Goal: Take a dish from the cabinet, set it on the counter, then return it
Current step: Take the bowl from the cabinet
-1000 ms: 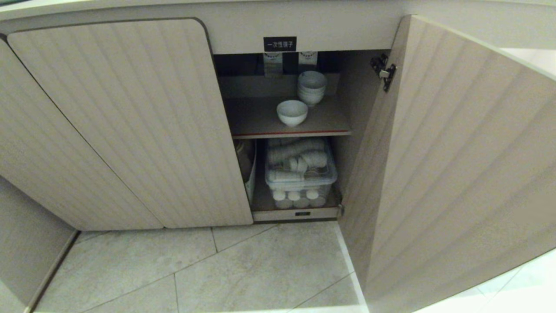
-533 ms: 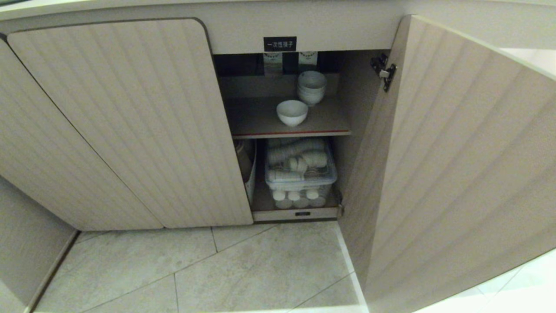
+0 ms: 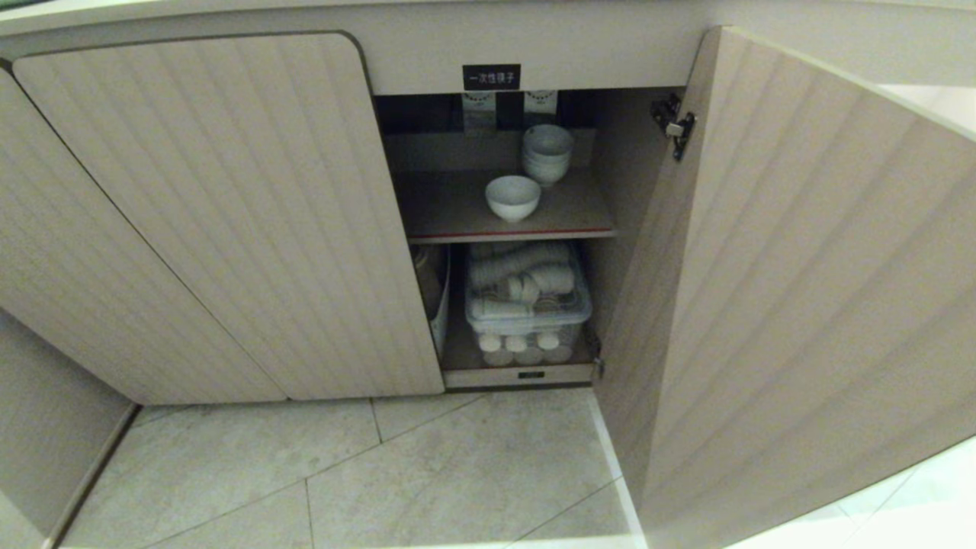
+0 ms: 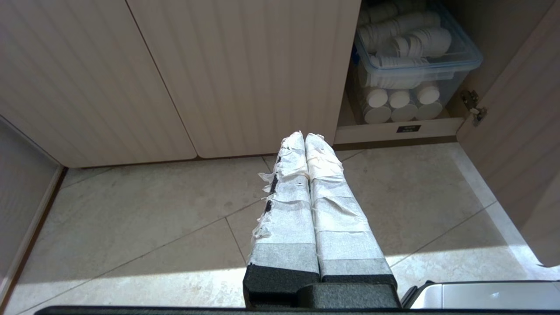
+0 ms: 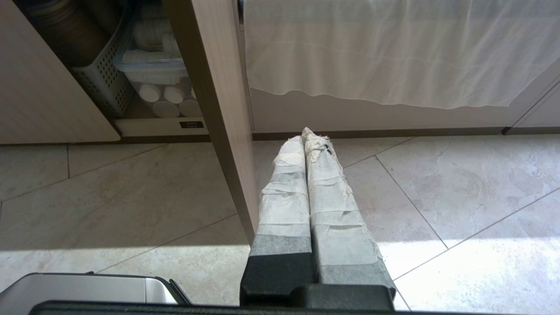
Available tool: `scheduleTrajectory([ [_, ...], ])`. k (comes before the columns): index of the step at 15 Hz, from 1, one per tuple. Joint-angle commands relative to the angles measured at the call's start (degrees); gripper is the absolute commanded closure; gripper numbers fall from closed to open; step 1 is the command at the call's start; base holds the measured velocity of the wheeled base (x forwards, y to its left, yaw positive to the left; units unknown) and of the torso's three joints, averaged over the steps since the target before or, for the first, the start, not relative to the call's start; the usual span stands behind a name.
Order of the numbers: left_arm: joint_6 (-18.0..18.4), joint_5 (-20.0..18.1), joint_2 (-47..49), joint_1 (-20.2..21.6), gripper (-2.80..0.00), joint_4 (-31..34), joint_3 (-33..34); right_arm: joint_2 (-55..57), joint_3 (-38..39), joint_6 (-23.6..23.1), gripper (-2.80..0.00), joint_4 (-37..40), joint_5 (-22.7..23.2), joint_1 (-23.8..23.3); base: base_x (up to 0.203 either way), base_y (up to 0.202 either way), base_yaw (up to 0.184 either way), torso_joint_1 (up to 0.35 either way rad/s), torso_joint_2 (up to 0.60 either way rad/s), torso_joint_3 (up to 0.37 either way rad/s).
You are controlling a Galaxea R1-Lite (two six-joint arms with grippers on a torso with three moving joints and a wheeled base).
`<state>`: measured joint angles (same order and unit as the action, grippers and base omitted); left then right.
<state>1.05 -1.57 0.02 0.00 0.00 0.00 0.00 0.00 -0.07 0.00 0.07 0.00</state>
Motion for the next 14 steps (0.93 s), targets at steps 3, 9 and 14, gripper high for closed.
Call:
scheduleTrajectory([
  [3,0.01,-0.01,-0.02,0.0,0.0,0.0,0.0,0.0,0.0,-0.01,0.0,0.0,0.01,0.0,0.0,0.0,0.0,0.0,0.0,0.0],
  [9,-0.06,0.08,-0.02,0.0,0.0,0.0,0.0,0.03,0.0,-0.01,0.0,0.0,0.01,0.0,0.0,0.0,0.0,0.0,0.0,0.0],
  [14,-0.26,0.08,-0.02,0.0,0.0,-0.09,0.0,0.0,0.0,-0.01,0.0,0.0,0.01,0.0,0.0,0.0,0.0,0.0,0.0,0.0],
])
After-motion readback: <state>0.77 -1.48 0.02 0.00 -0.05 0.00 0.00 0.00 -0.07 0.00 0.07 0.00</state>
